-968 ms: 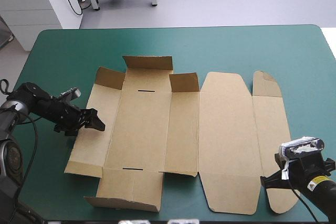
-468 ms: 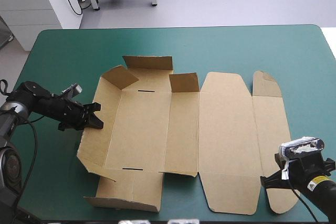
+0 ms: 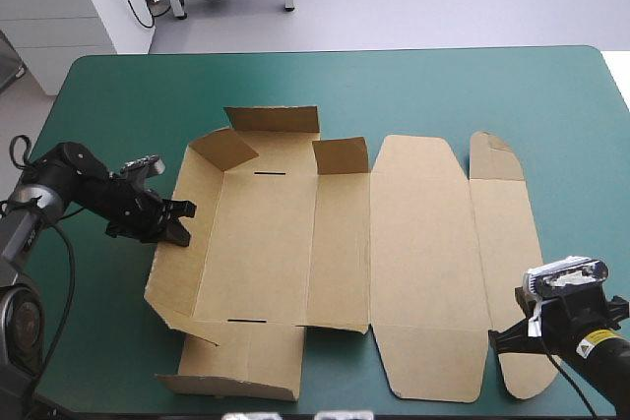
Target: Fold the box
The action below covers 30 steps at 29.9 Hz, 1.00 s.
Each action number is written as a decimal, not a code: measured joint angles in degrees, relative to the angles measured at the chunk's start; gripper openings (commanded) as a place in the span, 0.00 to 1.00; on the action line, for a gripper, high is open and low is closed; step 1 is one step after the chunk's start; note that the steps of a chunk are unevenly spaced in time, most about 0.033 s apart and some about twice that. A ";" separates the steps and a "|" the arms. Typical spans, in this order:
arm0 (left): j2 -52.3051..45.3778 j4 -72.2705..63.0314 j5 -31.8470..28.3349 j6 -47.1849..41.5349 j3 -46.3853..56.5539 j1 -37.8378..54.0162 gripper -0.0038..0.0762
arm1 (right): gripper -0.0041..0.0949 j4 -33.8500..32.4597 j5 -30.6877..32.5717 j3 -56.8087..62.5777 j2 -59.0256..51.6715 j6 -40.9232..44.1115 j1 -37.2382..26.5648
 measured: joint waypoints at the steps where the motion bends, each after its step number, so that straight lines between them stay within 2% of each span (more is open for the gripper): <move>1: 0.00 1.69 0.24 -0.57 -1.04 -1.09 0.04 | 0.04 0.00 0.00 0.00 0.00 0.00 0.00; 9: 0.54 25.54 1.40 -2.24 -17.70 -16.26 0.04 | 0.04 0.00 -0.86 0.00 0.00 0.16 0.00; 14: 2.96 38.57 1.85 0.19 -27.31 -25.17 0.04 | 0.04 0.06 -0.94 0.00 0.00 1.90 0.00; 18: 5.26 47.00 0.94 1.37 -30.62 -31.74 0.04 | 0.04 0.68 0.70 0.00 0.00 4.21 0.00; 30: 8.60 72.93 -8.44 -0.82 -31.26 -47.60 0.04 | 0.04 1.05 2.18 0.00 0.00 5.76 0.00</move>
